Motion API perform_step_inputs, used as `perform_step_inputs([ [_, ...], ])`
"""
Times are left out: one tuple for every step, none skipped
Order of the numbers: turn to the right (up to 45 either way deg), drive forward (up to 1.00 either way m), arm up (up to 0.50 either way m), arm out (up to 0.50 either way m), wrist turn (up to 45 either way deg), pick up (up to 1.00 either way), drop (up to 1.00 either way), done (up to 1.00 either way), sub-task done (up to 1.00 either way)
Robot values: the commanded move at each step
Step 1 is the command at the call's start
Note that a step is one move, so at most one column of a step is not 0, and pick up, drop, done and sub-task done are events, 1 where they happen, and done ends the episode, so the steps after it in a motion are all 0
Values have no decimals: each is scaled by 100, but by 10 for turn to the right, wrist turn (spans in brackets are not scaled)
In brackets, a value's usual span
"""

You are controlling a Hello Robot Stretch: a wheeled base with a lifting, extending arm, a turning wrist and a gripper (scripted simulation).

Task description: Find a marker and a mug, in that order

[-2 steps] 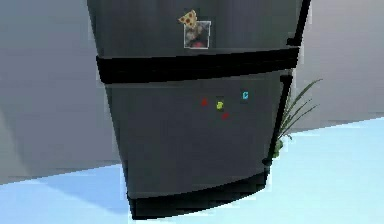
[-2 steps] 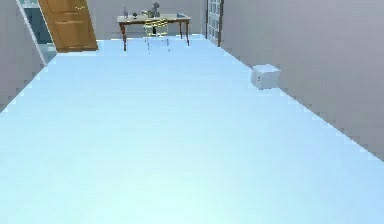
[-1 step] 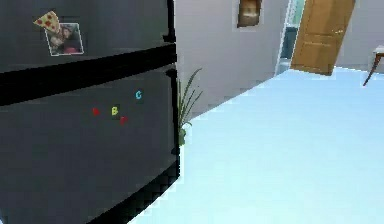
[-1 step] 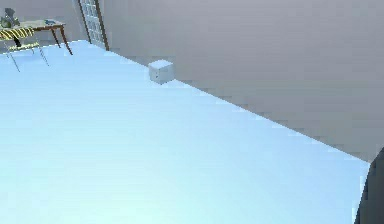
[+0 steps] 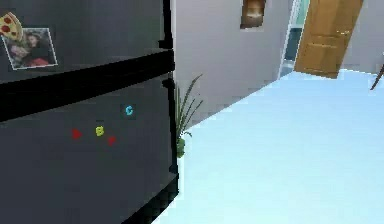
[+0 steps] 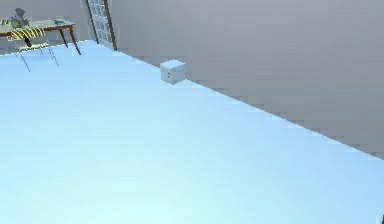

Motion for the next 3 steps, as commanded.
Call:
perform_step_inputs([
  [-450, 0, 0, 0, 0, 0, 0, 0, 0],
  [-450, 0, 0, 0, 0, 0, 0, 0, 0],
  [-180, 0, 0, 0, 0, 0, 0, 0, 0],
])
